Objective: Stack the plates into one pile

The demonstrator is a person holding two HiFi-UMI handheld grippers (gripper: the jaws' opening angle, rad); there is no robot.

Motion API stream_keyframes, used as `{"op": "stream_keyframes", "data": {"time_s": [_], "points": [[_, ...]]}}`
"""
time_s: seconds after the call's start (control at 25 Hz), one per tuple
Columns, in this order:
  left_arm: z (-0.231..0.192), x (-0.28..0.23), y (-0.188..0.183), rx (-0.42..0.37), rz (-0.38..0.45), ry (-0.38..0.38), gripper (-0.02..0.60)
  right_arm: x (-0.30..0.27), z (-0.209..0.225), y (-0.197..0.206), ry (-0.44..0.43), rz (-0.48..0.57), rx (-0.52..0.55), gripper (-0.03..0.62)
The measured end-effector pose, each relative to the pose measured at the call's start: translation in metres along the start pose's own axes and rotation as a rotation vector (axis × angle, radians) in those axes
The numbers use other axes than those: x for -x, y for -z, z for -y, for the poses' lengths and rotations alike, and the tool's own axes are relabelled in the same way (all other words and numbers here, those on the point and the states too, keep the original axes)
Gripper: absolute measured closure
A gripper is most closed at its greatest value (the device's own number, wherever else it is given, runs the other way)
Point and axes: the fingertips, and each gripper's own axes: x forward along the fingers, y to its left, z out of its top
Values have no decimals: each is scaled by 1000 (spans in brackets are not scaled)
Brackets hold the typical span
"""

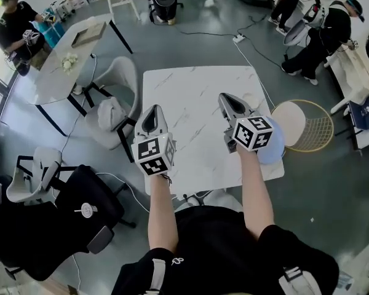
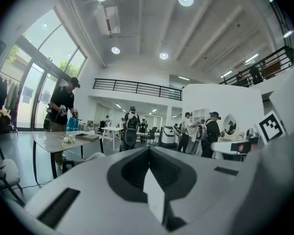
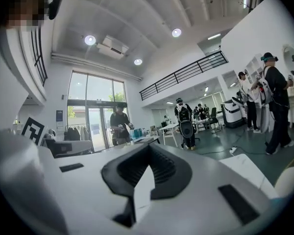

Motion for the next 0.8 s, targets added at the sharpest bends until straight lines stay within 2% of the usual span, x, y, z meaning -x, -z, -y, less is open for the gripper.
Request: {"op": "stream_keyframes", "data": {"time_s": [0.32,0.44,0.56,0.8], "points": [[-15,16,-52,-30,113,-5,566,-21,-53,-49,-69,116,37,586],[-17,17,-66,-30,152,-3,566,-15,-72,-60,-100,163,95,586],[-14,15,-66,-37,157,2,566,-9,-71,-42,-62,110,200,586],[-5,6,-57,-48,139,18,566,-2,-55,-31,-27,60,235,588]]}}
